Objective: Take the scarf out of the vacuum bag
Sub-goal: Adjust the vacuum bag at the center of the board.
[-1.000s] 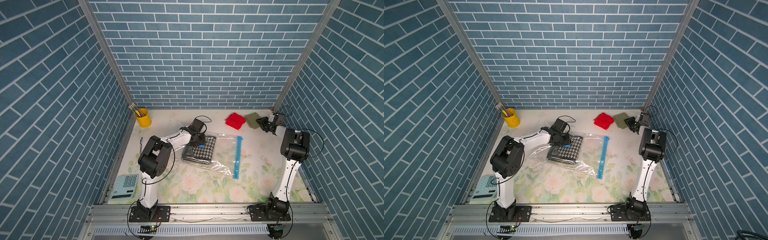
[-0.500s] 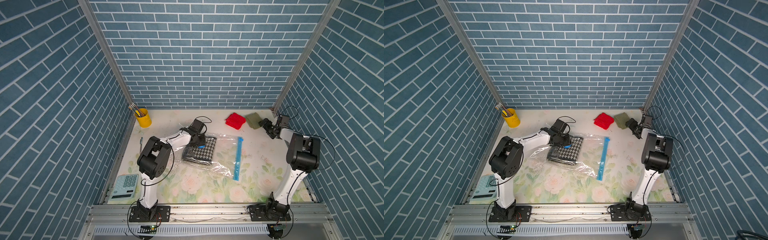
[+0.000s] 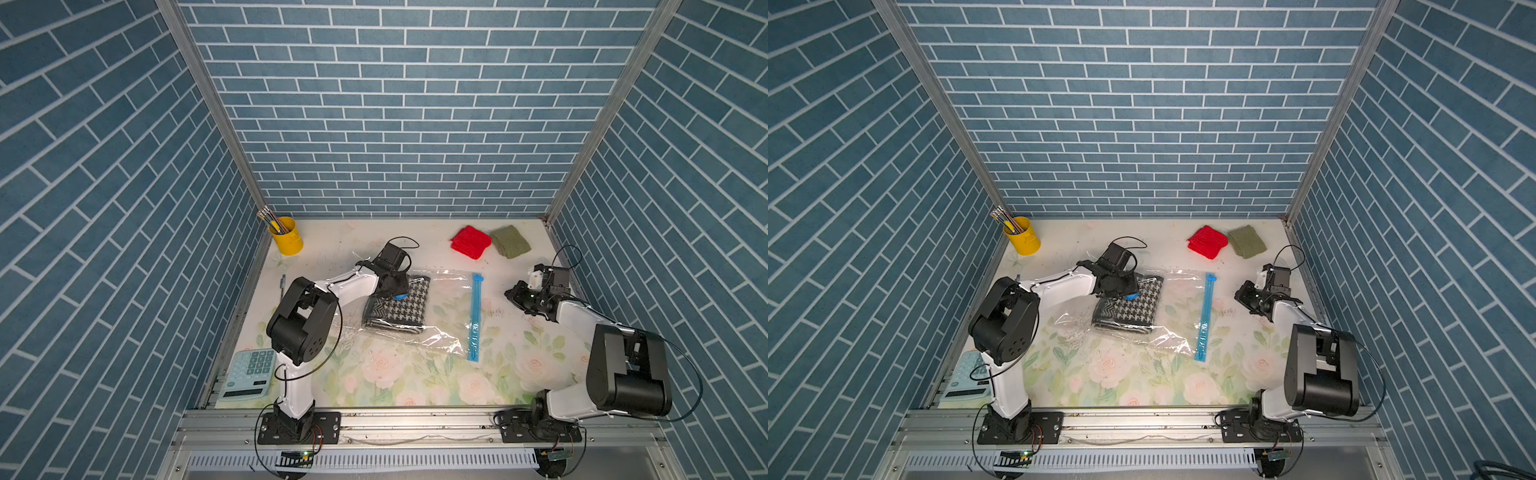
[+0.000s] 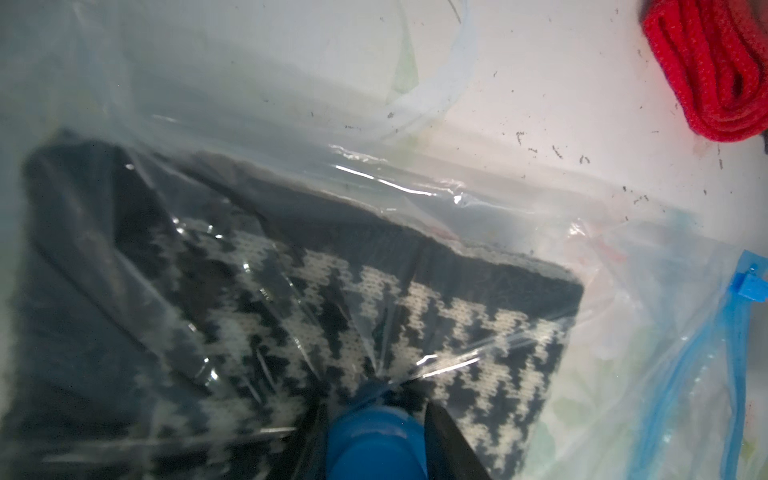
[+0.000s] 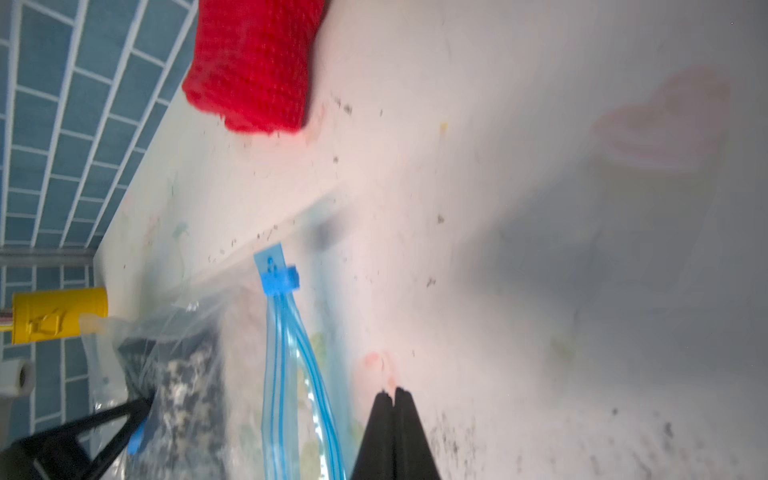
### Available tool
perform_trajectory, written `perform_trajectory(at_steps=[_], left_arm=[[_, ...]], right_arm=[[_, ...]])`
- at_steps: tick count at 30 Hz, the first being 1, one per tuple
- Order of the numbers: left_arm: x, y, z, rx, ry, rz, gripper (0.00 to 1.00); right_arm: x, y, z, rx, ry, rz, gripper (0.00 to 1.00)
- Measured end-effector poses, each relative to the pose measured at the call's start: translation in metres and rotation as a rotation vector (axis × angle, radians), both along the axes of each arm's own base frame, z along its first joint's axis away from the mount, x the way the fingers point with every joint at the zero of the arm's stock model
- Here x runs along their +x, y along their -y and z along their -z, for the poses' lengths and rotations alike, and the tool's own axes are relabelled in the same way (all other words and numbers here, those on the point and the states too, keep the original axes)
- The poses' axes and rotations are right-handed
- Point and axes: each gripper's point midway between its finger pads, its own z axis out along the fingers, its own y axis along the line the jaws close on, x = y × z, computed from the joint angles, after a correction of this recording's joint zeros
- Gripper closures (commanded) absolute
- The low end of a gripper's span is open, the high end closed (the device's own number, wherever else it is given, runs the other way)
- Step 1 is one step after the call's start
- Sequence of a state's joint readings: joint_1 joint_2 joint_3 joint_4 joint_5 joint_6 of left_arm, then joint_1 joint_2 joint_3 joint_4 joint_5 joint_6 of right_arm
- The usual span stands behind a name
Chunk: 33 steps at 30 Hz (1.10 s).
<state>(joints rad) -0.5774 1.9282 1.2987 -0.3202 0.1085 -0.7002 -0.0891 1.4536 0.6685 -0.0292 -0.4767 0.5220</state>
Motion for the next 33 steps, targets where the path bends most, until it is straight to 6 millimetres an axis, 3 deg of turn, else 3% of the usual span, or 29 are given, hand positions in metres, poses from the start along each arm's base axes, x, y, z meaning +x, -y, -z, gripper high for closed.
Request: perform_trajectory(at_steps=[5, 8, 26, 31, 33], left_arm=[[0.0, 0.0, -0.001, 0.003, 0.004, -0.019, 0.6], [-0.001, 0.001, -0.003, 0.003, 0.008, -0.028, 0.6], [-0.017, -0.008, -0.004, 0.008, 0.001, -0.082, 0.62], [-0.016, -0.008, -0.008, 0.01, 0.012, -0.077, 0.53], [-0.014, -0.009, -0.014, 0.013, 0.031, -0.069, 0.46]], right_arm=[[-0.03, -0.027, 0.018, 0.089, -0.061, -0.094, 1.0], [-0.038, -0.04, 0.02, 0.13, -0.062, -0.14, 1.0], [-0.041, -0.093, 0.019, 0.292, -0.002, -0.311, 1.0], [-0.041, -0.098, 0.02, 0.312, -0.001, -0.323, 0.99], [-0.042, -0.096, 0.023, 0.303, -0.011, -0.317, 0.94]])
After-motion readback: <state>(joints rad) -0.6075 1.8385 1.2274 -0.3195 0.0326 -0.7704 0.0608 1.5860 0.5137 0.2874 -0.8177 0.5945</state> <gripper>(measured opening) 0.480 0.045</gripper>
